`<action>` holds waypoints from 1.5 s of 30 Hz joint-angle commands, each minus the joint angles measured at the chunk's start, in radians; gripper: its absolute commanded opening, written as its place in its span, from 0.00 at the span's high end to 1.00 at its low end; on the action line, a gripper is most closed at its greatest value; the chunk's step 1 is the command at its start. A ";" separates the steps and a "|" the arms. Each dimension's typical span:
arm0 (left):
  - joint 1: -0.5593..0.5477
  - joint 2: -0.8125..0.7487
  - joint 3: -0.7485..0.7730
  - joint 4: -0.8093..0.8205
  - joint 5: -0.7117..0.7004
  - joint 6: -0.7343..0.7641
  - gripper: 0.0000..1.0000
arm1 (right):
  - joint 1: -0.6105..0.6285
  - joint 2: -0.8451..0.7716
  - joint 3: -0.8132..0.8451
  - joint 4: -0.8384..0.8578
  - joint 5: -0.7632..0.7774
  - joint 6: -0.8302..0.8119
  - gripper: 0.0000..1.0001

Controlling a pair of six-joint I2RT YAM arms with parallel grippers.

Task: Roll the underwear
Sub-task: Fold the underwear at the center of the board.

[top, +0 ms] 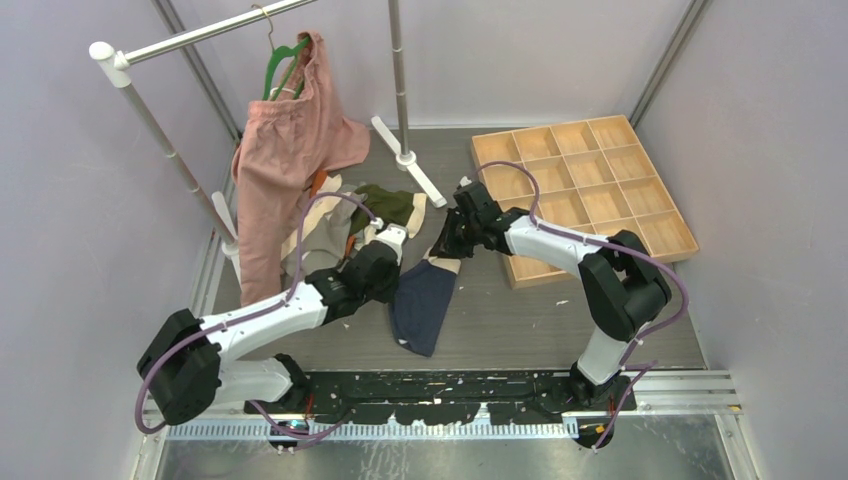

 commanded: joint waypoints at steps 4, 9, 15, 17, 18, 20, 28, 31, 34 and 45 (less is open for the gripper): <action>-0.074 0.058 0.107 -0.161 -0.155 0.076 0.99 | -0.026 0.028 0.055 -0.025 0.032 -0.097 0.99; -0.139 0.112 0.161 -0.204 -0.234 0.090 0.99 | -0.046 0.024 0.044 -0.046 0.042 -0.137 0.99; -0.199 0.147 0.194 -0.221 -0.276 0.088 0.99 | -0.052 0.012 0.027 -0.077 0.076 -0.177 0.99; -0.217 0.154 0.202 -0.220 -0.277 0.079 0.99 | -0.051 0.014 0.025 -0.095 0.106 -0.184 0.99; -0.225 0.157 0.206 -0.220 -0.277 0.074 0.99 | -0.050 0.014 0.025 -0.107 0.124 -0.188 0.99; -0.238 0.163 0.214 -0.220 -0.273 0.063 0.99 | -0.052 0.014 0.021 -0.125 0.163 -0.191 0.99; -0.283 0.202 0.239 -0.201 -0.230 0.023 0.99 | -0.058 0.022 0.006 -0.168 0.287 -0.188 0.99; -0.313 0.229 0.247 -0.177 -0.190 0.001 0.99 | -0.065 0.023 -0.002 -0.169 0.303 -0.181 0.99; -0.343 0.263 0.254 -0.155 -0.167 -0.022 0.99 | -0.071 0.026 -0.011 -0.159 0.293 -0.177 0.99; -0.421 0.375 0.266 -0.102 -0.124 -0.074 0.99 | -0.090 0.040 -0.037 -0.133 0.263 -0.164 0.99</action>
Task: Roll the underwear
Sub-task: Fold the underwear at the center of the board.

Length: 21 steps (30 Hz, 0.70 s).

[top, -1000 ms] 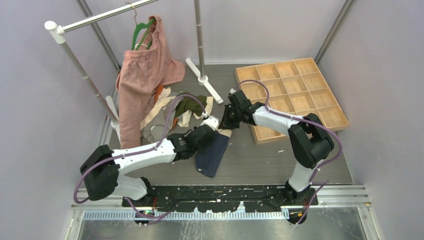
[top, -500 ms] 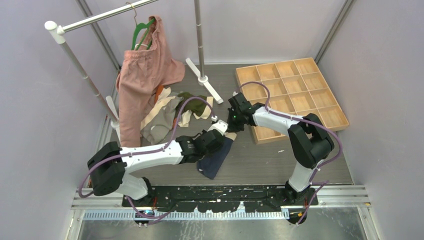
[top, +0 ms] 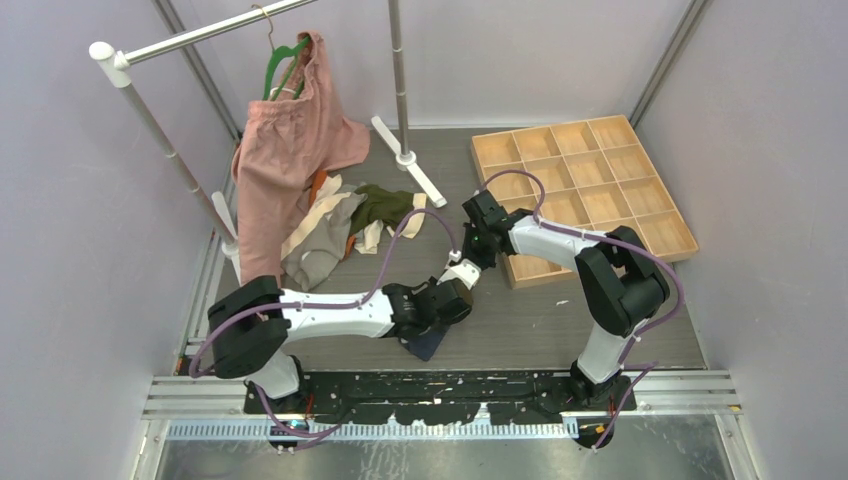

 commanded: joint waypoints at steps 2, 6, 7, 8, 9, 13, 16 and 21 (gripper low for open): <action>-0.032 0.024 -0.012 -0.009 0.067 -0.047 0.99 | -0.039 0.012 -0.008 0.053 0.123 -0.015 0.99; -0.038 0.040 -0.047 0.030 0.097 -0.065 0.99 | -0.045 0.013 -0.011 0.055 0.123 -0.012 0.99; -0.040 0.044 -0.055 0.040 0.106 -0.070 0.99 | -0.045 0.014 -0.011 0.057 0.124 -0.012 0.99; -0.042 0.050 -0.060 0.048 0.111 -0.075 0.99 | -0.045 0.015 -0.013 0.056 0.123 -0.012 0.99; -0.043 0.056 -0.066 0.055 0.117 -0.081 0.99 | -0.046 0.015 -0.013 0.057 0.121 -0.011 0.99; -0.053 0.073 -0.099 0.081 0.122 -0.107 0.99 | -0.048 -0.001 -0.019 0.069 0.108 -0.009 0.99; -0.054 0.090 -0.125 0.107 0.126 -0.125 0.99 | -0.048 -0.033 -0.028 0.087 0.078 -0.006 0.99; -0.054 0.123 -0.157 0.131 0.123 -0.153 0.99 | -0.049 -0.076 -0.036 0.072 0.041 0.000 0.99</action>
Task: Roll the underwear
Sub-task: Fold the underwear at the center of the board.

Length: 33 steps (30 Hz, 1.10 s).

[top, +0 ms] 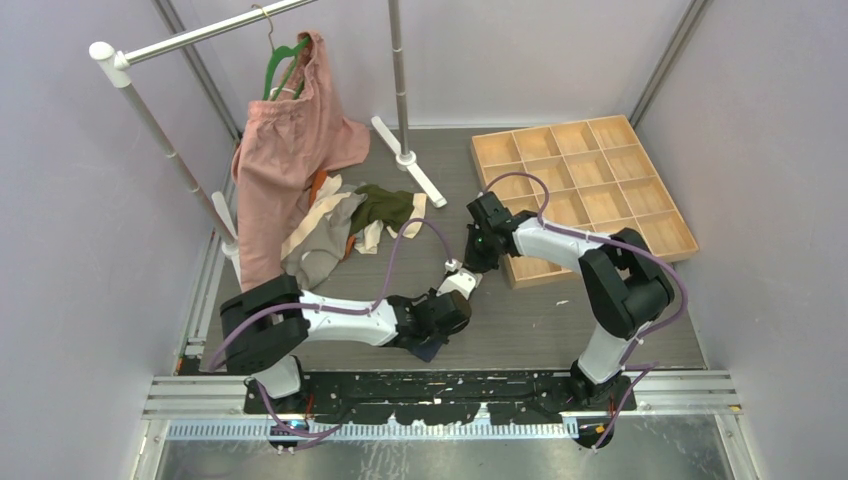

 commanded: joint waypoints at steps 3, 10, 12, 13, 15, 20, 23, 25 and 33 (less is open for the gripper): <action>-0.030 0.058 -0.059 -0.057 0.094 -0.065 0.99 | -0.033 -0.079 -0.017 0.042 0.076 0.003 0.99; -0.030 0.068 -0.058 -0.060 0.080 -0.071 0.99 | -0.032 -0.138 -0.054 0.028 0.072 0.014 0.99; -0.030 0.073 -0.056 -0.064 0.077 -0.074 0.99 | -0.033 -0.159 -0.065 0.023 0.069 0.018 0.99; -0.031 0.075 -0.056 -0.065 0.075 -0.076 0.99 | -0.034 -0.173 -0.070 0.020 0.068 0.021 0.99; -0.031 0.078 -0.056 -0.067 0.074 -0.078 0.99 | -0.033 -0.191 -0.084 0.020 0.072 0.025 0.99; -0.031 0.075 -0.058 -0.068 0.071 -0.079 0.99 | -0.032 -0.177 -0.103 0.011 0.114 0.021 0.99; -0.030 0.067 -0.059 -0.075 0.069 -0.079 0.99 | -0.034 -0.146 -0.105 0.016 0.148 0.019 0.99; -0.031 0.056 -0.061 -0.082 0.073 -0.079 0.99 | -0.033 -0.117 -0.100 0.013 0.175 0.012 0.99; -0.032 0.020 -0.081 -0.086 0.087 -0.077 0.99 | -0.033 -0.041 -0.083 0.026 0.191 0.003 0.85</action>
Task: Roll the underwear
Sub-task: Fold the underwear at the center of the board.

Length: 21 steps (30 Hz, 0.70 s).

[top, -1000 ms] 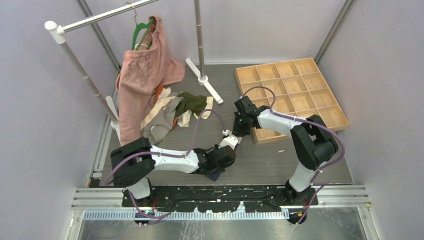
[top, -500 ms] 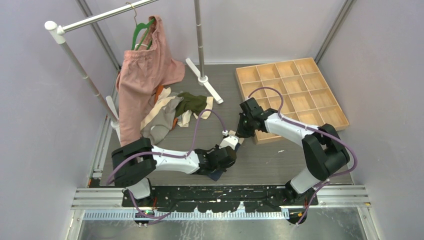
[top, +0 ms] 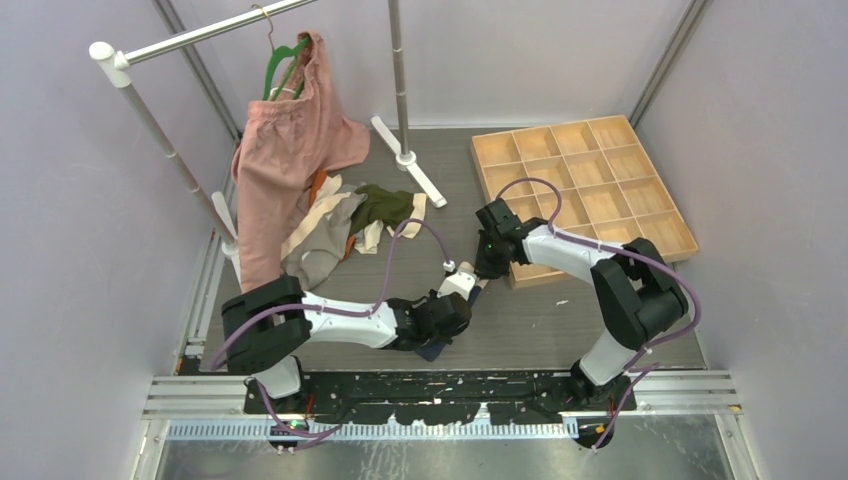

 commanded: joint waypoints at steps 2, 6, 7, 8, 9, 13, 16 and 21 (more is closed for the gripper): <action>-0.023 0.018 -0.060 -0.154 0.102 -0.024 0.99 | -0.016 0.048 0.014 0.042 0.121 -0.022 0.75; -0.023 0.032 -0.051 -0.154 0.102 -0.025 0.99 | -0.015 0.022 0.016 0.021 0.146 -0.029 0.61; -0.023 0.034 -0.048 -0.156 0.103 -0.024 0.99 | -0.015 0.007 0.017 0.014 0.154 -0.031 0.59; -0.024 0.035 -0.047 -0.156 0.101 -0.023 0.99 | -0.014 -0.008 0.017 0.005 0.161 -0.033 0.57; -0.024 0.036 -0.047 -0.156 0.100 -0.023 0.99 | -0.016 -0.025 0.019 -0.002 0.168 -0.036 0.56; -0.023 0.040 -0.041 -0.163 0.093 -0.022 0.99 | -0.015 -0.103 0.026 -0.007 0.155 -0.045 0.52; -0.024 0.041 -0.041 -0.167 0.090 -0.022 0.99 | -0.015 -0.163 0.034 -0.003 0.122 -0.052 0.50; -0.023 0.043 -0.038 -0.167 0.087 -0.023 0.99 | -0.015 -0.217 0.047 0.011 0.041 -0.048 0.51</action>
